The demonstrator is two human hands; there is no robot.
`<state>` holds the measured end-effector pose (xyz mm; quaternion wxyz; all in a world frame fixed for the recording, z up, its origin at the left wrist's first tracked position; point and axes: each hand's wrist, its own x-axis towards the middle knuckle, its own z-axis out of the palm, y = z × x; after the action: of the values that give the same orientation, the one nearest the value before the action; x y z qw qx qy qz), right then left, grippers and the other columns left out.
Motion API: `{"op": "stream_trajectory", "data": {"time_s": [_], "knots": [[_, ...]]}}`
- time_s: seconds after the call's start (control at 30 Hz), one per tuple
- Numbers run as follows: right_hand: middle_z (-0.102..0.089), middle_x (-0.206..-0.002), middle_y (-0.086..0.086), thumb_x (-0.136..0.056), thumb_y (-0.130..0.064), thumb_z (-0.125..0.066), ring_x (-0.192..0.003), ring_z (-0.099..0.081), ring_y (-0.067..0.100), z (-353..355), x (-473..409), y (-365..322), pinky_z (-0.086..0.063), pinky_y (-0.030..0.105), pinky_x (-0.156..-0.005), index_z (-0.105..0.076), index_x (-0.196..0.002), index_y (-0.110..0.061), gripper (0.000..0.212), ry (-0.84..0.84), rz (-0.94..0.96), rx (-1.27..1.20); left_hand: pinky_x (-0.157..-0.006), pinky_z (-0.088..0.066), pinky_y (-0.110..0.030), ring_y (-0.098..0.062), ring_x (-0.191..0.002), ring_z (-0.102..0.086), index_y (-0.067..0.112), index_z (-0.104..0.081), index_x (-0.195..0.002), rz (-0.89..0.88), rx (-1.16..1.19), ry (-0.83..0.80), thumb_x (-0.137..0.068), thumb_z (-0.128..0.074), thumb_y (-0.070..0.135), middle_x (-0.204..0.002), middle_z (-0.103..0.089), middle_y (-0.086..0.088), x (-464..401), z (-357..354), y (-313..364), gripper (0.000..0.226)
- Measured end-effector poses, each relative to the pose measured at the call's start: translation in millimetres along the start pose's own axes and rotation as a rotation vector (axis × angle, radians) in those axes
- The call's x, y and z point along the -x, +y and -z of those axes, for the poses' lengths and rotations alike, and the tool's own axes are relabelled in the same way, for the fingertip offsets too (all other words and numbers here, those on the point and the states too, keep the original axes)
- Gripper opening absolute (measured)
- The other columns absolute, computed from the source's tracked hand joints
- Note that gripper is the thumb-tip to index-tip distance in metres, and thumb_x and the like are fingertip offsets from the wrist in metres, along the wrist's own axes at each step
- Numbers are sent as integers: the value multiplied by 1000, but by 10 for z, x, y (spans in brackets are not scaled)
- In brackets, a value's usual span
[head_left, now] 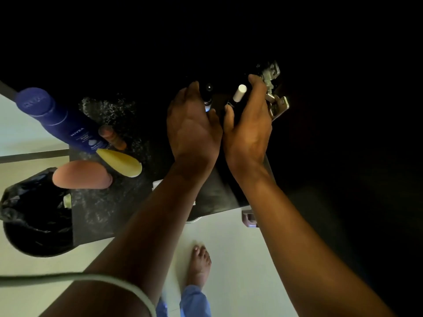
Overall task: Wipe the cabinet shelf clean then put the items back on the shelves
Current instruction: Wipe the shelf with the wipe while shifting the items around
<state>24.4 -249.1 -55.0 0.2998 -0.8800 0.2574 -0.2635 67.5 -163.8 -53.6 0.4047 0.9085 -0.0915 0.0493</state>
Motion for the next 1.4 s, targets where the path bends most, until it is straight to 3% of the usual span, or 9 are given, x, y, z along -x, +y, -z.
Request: {"op": "stream_trajectory", "data": {"time_s": [0.23, 0.4, 0.53, 0.67, 0.77, 0.9, 1.1, 1.27, 1.4], "knots": [[-58, -141, 7, -98, -17, -67, -131, -56, 18, 299, 362, -283, -47, 27, -109, -49, -147, -7, 53, 52, 24, -10, -114, -20, -5, -28, -133, -58, -1, -55, -144, -137, 129, 61, -90, -61, 11, -142, -63, -18, 412, 541, 157, 56], [-62, -134, 5, -97, -34, -61, -126, -61, 21, 359, 728, -569, -53, 43, -102, -57, -139, -11, 48, -45, -37, -236, -98, -54, -36, -24, -117, -66, 0, -71, -121, -309, 237, 123, -95, -64, -1, -124, -71, -13, 772, 1067, 67, 27], [-63, -131, 7, -88, -30, -64, -120, -62, 22, 228, 1008, -769, -55, 44, -99, -61, -136, -10, 53, -265, 13, -237, -100, -42, -34, -23, -110, -64, 9, -78, -98, -392, 129, 202, -96, -59, 10, -109, -74, -6, 1073, 1490, -154, 19], [-61, -135, 1, -92, -32, -77, -118, -51, -1, -10, 1224, -914, -41, 7, -100, -55, -142, -19, 57, -411, 63, -203, -101, -42, -45, -31, -114, -54, 7, -69, -101, -236, -26, 374, -77, -74, 5, -116, -62, -11, 1191, 1713, -516, 24], [-61, -135, -1, -92, -34, -75, -123, -58, 13, -154, 1243, -961, -54, 29, -101, -53, -144, -21, 58, -443, 69, -228, -89, -46, -61, -45, -118, -54, -7, -63, -114, -156, 40, 378, -80, -74, 9, -125, -57, -28, 1098, 1709, -833, 39], [-65, -131, -2, -93, -37, -72, -118, -64, 17, -285, 1223, -978, -58, 42, -99, -56, -138, -21, 51, -432, 56, -249, -100, -48, -55, -32, -128, -54, -6, -52, -134, -81, 144, 262, -87, -78, 14, -138, -53, -12, 977, 1623, -1092, 58], [-72, -119, -1, -92, -31, -75, -102, -64, 11, -385, 1241, -960, -62, 40, -92, -64, -128, -17, 40, -322, 72, -206, -97, -51, -30, 4, -110, -54, 19, -57, -129, 47, 141, 171, -88, -79, 22, -121, -59, 12, 953, 1483, -1279, 47], [-72, -122, -1, -92, -28, -76, -107, -67, 13, -386, 1247, -941, -62, 40, -92, -64, -130, -17, 42, -308, 63, -237, -92, -51, -33, -11, -104, -61, 16, -62, -125, 101, 94, 139, -92, -76, 29, -113, -68, 3, 943, 1446, -1304, 38], [-70, -120, -4, -91, -24, -78, -106, -66, 11, -277, 1231, -926, -61, 31, -91, -64, -130, -15, 42, -266, 70, -265, -91, -52, -27, -7, -102, -63, 13, -64, -122, 82, 102, 132, -92, -76, 24, -111, -67, 5, 978, 1474, -1200, 34]]}}
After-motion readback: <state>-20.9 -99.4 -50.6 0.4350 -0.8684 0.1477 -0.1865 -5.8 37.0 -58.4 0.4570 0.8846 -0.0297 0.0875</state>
